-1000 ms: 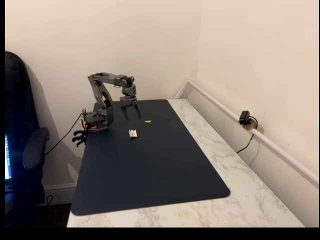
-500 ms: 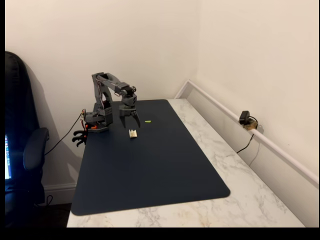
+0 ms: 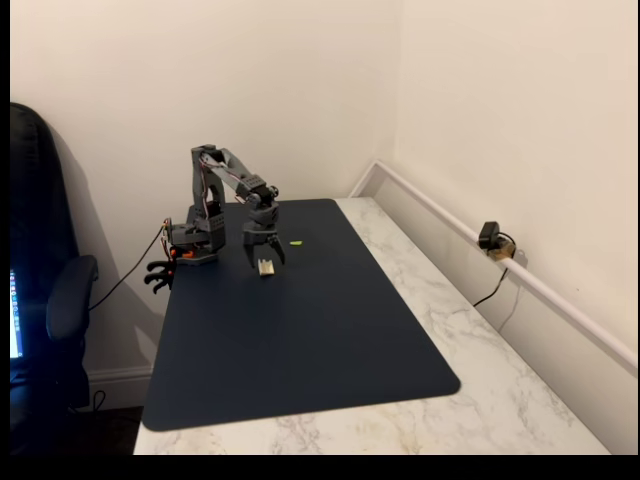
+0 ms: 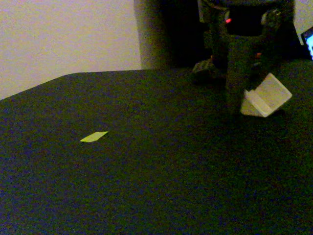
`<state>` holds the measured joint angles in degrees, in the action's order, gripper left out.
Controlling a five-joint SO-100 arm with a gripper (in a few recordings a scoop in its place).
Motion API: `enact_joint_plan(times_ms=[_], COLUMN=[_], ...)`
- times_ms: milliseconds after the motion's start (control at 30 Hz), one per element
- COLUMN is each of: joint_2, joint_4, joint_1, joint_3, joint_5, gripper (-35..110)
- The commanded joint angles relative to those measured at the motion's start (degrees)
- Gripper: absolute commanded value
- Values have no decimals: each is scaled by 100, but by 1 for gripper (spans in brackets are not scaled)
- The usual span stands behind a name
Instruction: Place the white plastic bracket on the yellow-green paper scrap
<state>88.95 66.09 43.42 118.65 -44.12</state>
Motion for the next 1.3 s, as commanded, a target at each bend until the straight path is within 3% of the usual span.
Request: enact_joint_plan(times_ms=[0,633,767,833,1267], joint_2=[53,-422,-501,-536,229], joint_4=[-26,149,132,167,668], joint_1=[-132,-114,-105,-105,-316], joint_3=[-70,-562,-571,-615,-677], joint_5=[53,-97,-202,-246,-79], gripper=[39,34,22,9,0])
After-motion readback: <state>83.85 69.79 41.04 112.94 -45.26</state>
